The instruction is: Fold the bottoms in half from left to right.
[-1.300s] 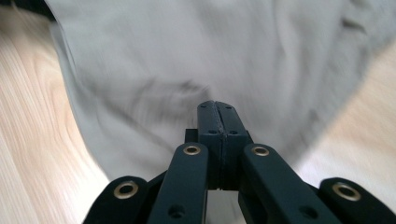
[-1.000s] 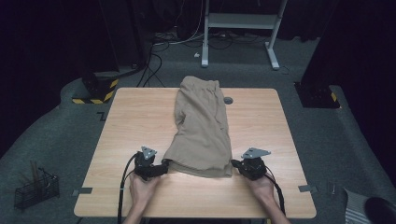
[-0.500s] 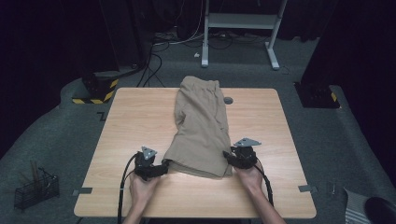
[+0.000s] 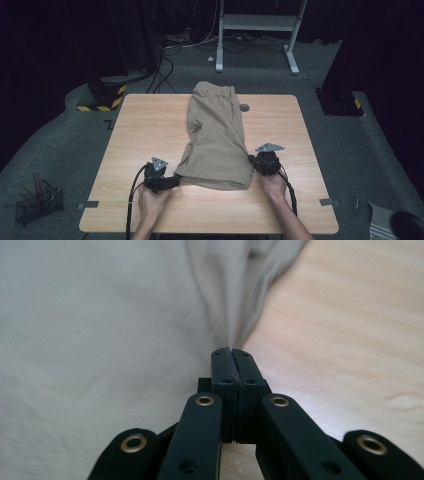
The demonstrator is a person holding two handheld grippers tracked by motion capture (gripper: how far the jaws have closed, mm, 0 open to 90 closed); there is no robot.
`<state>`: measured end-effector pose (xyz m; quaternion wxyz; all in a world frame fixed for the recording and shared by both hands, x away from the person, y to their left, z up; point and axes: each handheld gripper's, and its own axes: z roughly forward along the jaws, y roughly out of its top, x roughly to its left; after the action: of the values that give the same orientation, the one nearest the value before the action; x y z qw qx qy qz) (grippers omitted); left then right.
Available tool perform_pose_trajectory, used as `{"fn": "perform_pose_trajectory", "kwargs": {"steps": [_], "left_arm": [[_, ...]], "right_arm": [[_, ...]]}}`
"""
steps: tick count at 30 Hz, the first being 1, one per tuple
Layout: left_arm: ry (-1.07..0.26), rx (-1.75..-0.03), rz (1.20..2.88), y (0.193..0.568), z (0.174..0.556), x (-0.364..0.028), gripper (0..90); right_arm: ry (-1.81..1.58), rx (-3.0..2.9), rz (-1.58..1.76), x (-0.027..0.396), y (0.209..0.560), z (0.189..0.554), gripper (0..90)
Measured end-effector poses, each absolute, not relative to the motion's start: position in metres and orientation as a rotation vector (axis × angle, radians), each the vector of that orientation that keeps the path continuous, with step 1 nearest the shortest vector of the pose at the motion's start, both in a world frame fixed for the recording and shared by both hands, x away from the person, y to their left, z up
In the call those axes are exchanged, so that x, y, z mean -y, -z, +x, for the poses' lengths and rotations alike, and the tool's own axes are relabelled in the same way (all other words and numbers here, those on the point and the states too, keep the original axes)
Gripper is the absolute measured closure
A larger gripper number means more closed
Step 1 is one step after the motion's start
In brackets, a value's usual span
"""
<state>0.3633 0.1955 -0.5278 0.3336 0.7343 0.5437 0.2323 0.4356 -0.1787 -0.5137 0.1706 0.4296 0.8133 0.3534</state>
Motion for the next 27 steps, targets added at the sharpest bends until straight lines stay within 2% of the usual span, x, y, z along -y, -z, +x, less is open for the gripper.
{"fn": "perform_pose_trajectory", "kwargs": {"steps": [1, 5, 8, 11, 15, 17, 19, 24, 27], "left_arm": [[-0.609, -1.417, 1.920, 0.527, 0.362, -0.197, 20.4], [-0.580, -1.408, 1.880, 0.526, 0.356, -0.206, 27.6], [-0.591, -1.379, 1.857, 0.520, 0.350, -0.210, 30.4], [-0.578, -1.333, 1.858, 0.513, 0.348, -0.212, 39.3], [-0.557, -1.337, 1.875, 0.512, 0.352, -0.216, 52.4], [-0.557, -1.357, 1.879, 0.512, 0.351, -0.222, 56.1], [-0.551, -1.382, 1.875, 0.513, 0.349, -0.228, 56.7], [-0.559, -1.435, 1.835, 0.510, 0.347, -0.245, 50.2], [-0.549, -1.430, 1.817, 0.502, 0.354, -0.249, 48.4]], "right_arm": [[-1.000, -2.315, 1.220, 0.178, 0.516, 0.436, 87.8], [-1.070, -2.294, 1.239, 0.175, 0.514, 0.431, 72.5], [-1.081, -2.283, 1.217, 0.173, 0.508, 0.428, 69.8], [-1.090, -2.285, 1.195, 0.170, 0.505, 0.428, 71.9], [-1.063, -2.321, 1.181, 0.163, 0.510, 0.430, 82.1], [-1.032, -2.343, 1.173, 0.163, 0.513, 0.431, 85.8], [-1.015, -2.349, 1.167, 0.163, 0.515, 0.432, 87.7], [-1.008, -2.349, 1.168, 0.163, 0.516, 0.432, 88.2], [-1.026, -2.340, 1.169, 0.163, 0.514, 0.431, 84.9]]}}
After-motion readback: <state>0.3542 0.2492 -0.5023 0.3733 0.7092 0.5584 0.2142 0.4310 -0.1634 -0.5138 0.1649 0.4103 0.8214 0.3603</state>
